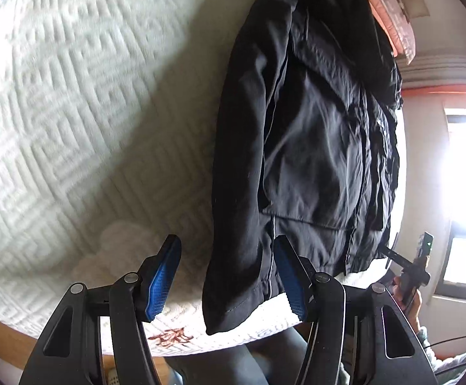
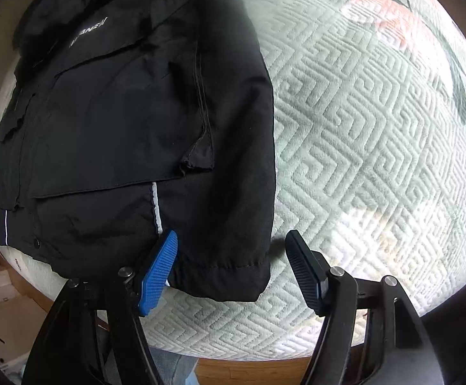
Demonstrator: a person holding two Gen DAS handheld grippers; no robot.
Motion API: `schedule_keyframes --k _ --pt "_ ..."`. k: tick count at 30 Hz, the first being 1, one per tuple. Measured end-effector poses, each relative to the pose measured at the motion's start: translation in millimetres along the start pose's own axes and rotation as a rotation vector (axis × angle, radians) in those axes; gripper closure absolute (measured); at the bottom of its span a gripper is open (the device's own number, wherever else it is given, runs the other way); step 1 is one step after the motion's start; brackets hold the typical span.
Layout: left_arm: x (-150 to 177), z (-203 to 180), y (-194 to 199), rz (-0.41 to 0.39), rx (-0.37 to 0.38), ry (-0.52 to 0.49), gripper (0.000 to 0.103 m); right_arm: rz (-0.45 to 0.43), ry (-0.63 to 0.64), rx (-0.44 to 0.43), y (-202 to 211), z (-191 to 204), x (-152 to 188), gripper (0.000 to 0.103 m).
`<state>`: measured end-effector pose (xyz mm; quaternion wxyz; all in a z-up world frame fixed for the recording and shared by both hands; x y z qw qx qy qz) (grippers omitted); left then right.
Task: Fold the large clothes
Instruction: 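Grasp the jacket hem with both tools and lift it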
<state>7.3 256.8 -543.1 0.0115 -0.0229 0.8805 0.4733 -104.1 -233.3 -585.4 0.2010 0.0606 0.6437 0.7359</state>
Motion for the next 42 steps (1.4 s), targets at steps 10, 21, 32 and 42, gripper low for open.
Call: schedule_keyframes --k 10,21,32,42 --pt "4.7 -13.9 -15.8 0.014 -0.049 -0.087 0.044 0.003 -0.004 -0.065 -7.4 -0.4 8.2 0.043" --pt "3.5 -38.8 -24.2 0.017 -0.159 -0.217 0.094 -0.003 0.198 0.079 6.3 36.2 -6.4 0.088" --pt "-20.4 -81.1 1.8 -0.005 -0.127 -0.274 0.095 -0.002 0.288 0.191 47.3 65.1 -26.9 0.09" --pt "-35.6 -99.5 5.4 -0.023 -0.118 -0.259 0.095 0.01 0.314 0.187 67.1 86.7 -41.9 0.091"
Point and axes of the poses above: each gripper's, at about its wrist camera, not at the fingertips, and y roughly against the way its jaws point, z to its left, x to its underside, the point moved 9 cm from there along -y, roughly the way its jaws point, and after that the axes turned 6 degrees about -z, right-handed, at the moved point
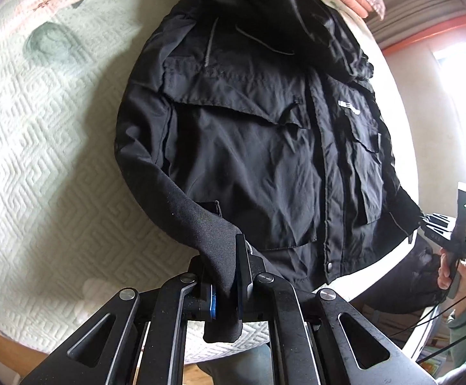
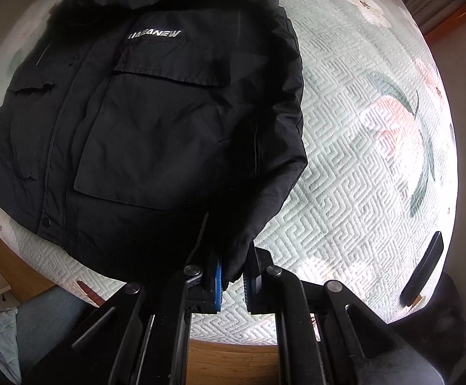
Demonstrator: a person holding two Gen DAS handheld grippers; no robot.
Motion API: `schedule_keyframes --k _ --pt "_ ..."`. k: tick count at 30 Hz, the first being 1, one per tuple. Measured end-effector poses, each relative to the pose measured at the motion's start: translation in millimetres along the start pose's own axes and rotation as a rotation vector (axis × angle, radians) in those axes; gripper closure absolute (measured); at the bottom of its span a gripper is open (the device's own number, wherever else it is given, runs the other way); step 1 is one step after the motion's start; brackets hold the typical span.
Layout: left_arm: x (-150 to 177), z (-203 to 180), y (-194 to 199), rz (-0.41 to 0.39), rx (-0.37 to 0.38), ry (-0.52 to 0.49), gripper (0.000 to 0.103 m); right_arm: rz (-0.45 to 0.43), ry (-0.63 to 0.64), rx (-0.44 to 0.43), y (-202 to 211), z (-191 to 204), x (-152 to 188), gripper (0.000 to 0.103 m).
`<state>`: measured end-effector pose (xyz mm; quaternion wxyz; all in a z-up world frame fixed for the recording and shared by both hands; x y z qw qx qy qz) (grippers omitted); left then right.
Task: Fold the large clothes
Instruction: 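Grasp the jacket hem with both tools and lift it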
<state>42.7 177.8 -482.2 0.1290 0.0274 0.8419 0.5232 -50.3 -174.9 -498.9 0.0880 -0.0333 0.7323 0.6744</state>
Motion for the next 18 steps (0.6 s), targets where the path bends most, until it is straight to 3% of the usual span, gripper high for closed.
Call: schedule_keyframes --k 4,8,13,18 --pt "-5.1 1.3 13.1 -0.025 0.025 0.054 0.095 0.007 -0.011 -0.029 14.6 5.0 -9.9 0.091" --pt "-28.6 -4.3 47.8 -0.109 0.089 0.106 0.095 -0.023 -0.038 -0.064 53.4 -10.5 -34.2 0.092" --pt "-74.7 -13.6 95.9 -0.256 0.166 0.154 0.095 -0.106 -0.07 -0.098 101.7 -38.0 -82.0 0.092" --pt "-144.8 -28.3 141.2 -0.403 0.238 0.173 0.095 -0.179 -0.142 -0.206 143.9 -69.6 -150.3 0.092"
Point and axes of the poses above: each gripper's, at about its wrist camera, not at the fingertips, and y roughly against the way its jaws point, z to its left, x to its underside, the point moved 9 cm from there along -y, roughly the way its jaws point, and after that the axes turned 6 degrees about -z, right-handed, at the moved point
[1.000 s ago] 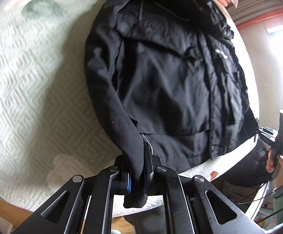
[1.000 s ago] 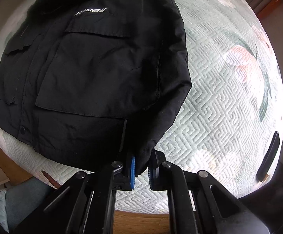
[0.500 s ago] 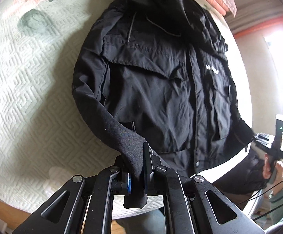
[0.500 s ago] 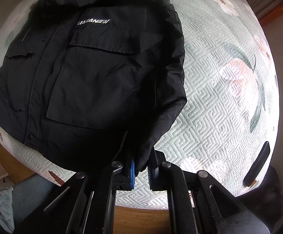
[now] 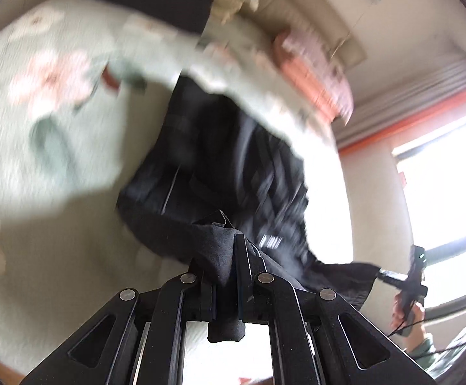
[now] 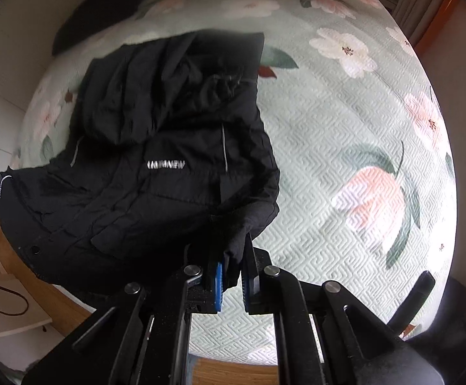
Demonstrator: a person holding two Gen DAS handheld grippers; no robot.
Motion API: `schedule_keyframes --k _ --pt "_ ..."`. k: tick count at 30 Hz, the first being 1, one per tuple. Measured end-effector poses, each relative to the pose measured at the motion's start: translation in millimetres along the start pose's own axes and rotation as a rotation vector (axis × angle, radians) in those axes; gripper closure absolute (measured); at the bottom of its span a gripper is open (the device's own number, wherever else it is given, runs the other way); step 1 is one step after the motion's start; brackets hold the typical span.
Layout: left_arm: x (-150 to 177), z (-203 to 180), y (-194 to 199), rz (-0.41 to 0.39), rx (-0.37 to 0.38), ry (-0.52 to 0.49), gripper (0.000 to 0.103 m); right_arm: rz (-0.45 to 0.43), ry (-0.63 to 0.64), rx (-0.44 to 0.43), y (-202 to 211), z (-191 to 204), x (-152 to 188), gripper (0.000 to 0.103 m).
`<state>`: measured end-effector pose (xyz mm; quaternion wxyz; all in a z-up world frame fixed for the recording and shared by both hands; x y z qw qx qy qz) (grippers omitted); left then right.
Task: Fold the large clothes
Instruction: 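Grasp the jacket hem with both tools and lift it, then fold the held hem over toward the collar with both tools and release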
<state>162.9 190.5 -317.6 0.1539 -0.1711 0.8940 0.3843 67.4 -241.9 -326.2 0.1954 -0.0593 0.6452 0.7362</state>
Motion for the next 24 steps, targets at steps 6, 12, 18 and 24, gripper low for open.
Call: schedule_keyframes --k 6,12,18,24 --pt "-101.4 -46.1 -24.8 -0.088 0.032 -0.065 0.095 -0.097 -0.002 -0.066 12.3 -23.4 -112.6 0.092" --pt "-185.4 -58.8 -61.8 -0.145 0.055 0.0 0.094 -0.136 -0.053 -0.145 13.7 -29.8 -204.1 0.092" --pt "-232.3 -25.1 -146.0 -0.088 0.036 0.071 0.093 -0.087 -0.09 -0.14 -58.2 -39.6 -265.4 0.092" --pt "-244.9 50.1 -256.0 0.029 0.004 0.192 0.093 -0.001 -0.206 -0.152 -181.2 -74.8 -301.8 0.087"
Point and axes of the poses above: each gripper's, at about its wrist camera, not at the fingertips, and y roughly against the way its jaws point, z to its left, x to its underside, the point moved 9 cm from there along -y, roughly the way its jaws point, and after that the axes turned 6 degrees about -z, right-handed, at the moved point
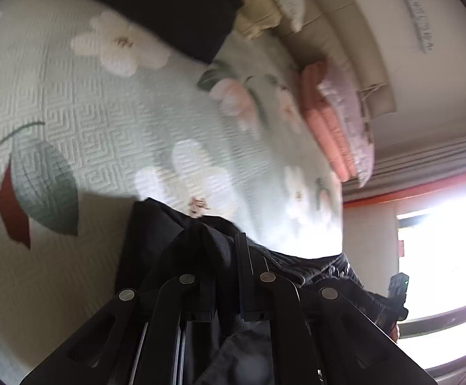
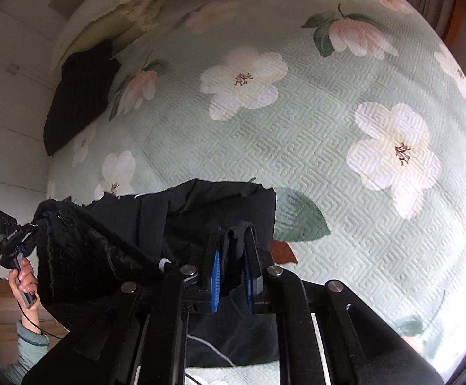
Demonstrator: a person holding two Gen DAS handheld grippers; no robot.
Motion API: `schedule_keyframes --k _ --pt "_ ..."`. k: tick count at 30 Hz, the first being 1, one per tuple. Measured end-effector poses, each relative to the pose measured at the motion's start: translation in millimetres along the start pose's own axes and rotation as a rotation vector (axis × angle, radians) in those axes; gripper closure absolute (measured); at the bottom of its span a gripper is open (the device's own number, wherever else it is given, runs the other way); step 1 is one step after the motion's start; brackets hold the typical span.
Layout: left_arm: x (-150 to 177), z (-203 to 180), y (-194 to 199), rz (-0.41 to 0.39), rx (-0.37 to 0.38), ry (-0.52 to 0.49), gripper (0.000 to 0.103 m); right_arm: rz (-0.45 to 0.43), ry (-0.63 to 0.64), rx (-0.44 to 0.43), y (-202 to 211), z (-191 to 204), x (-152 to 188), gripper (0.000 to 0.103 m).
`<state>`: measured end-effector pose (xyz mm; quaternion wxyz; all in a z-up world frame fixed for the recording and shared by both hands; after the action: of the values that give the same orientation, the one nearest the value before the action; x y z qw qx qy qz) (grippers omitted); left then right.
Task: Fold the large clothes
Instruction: 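Fold the held hem over toward the collar with both tools and release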
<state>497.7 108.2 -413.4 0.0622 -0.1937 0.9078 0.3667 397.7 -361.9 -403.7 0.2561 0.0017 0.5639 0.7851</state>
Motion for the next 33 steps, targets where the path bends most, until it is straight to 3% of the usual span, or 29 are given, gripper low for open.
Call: schedule_keyframes --k 2,5,8,11,13,15,19,23,26,28,33 --pt "-1.0 23.3 -31.8 0.044 -0.027 0.011 0.092 0.017 -0.022 0.013 -26.7 -12.9 -7.7 0.08" --pt "2.1 43.6 -51.3 0.098 -0.025 0.044 0.092 0.056 -0.065 0.029 -56.2 -30.9 -7.2 0.08" --pt "-4.9 51.2 -39.2 0.126 0.041 0.066 0.09 0.045 -0.093 0.039 -61.4 -47.2 -7.2 0.08" --pt "-8.6 48.0 -22.6 0.173 0.048 0.004 0.089 0.019 -0.108 0.029 -54.5 -57.0 -7.7 0.076" --pt "-6.7 37.7 -8.8 0.211 0.021 -0.085 0.087 0.001 -0.075 0.032 -45.0 -52.8 -5.8 0.062" --pt "1.0 25.0 3.5 0.271 -0.004 -0.191 0.084 -0.015 -0.011 0.023 -35.6 -37.7 -5.2 0.054" --pt "7.3 27.1 21.3 0.356 -0.111 -0.318 0.083 -0.025 0.162 -0.019 -21.4 9.5 -3.2 0.051" --pt "-2.6 39.1 45.5 0.33 -0.279 -0.432 0.057 -0.02 0.328 -0.027 -20.6 54.9 1.1 0.048" --pt "-11.1 41.9 59.6 0.305 -0.338 -0.459 0.055 -0.014 0.437 -0.024 -24.9 82.3 6.1 0.045" --pt "-8.3 26.7 56.1 0.303 -0.346 -0.521 0.055 -0.008 0.513 -0.026 -27.5 98.4 10.0 0.043" --pt "23.4 -64.0 9.6 0.358 -0.19 -0.763 0.051 0.048 0.753 -0.055 -38.0 143.5 16.6 0.04"
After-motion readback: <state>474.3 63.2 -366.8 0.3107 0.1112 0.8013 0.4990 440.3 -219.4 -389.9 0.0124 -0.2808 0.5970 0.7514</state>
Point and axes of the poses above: each gripper's, at about its wrist camera, not at the fingertips, and y roughly against the way its jaws point, z to its left, x to its underside, the point moved 9 cm from there along -y, roughly the way its jaws point, and after that the axes turned 6 degrees about -z, right-handed, at the moved point
